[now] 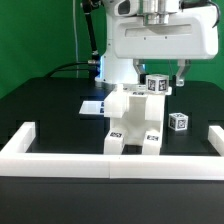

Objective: Assemble chair

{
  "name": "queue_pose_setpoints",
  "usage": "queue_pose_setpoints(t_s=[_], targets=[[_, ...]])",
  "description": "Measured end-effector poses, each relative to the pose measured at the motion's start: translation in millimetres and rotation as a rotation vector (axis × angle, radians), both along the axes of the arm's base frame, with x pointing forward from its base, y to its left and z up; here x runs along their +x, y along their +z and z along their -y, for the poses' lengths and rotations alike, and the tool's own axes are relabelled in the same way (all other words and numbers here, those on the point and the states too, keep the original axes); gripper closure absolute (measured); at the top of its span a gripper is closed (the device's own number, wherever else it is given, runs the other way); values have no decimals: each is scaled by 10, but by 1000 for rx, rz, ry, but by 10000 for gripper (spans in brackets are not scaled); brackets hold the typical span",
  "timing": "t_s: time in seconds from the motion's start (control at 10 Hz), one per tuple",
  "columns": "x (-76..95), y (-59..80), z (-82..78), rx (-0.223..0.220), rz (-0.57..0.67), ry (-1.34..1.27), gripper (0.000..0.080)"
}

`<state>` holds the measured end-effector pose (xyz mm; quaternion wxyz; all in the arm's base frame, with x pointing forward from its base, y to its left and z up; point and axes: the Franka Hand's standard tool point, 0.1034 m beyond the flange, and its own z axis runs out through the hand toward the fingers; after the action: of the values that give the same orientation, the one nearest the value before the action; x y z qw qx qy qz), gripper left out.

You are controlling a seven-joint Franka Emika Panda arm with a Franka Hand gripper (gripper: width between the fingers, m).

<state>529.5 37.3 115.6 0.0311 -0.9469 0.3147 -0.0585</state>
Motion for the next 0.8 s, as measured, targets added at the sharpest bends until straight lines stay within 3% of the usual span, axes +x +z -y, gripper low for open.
queue_pose_setpoints(t_s=[0.8], targets=[[-2,28,-7,-102,21,658,151]])
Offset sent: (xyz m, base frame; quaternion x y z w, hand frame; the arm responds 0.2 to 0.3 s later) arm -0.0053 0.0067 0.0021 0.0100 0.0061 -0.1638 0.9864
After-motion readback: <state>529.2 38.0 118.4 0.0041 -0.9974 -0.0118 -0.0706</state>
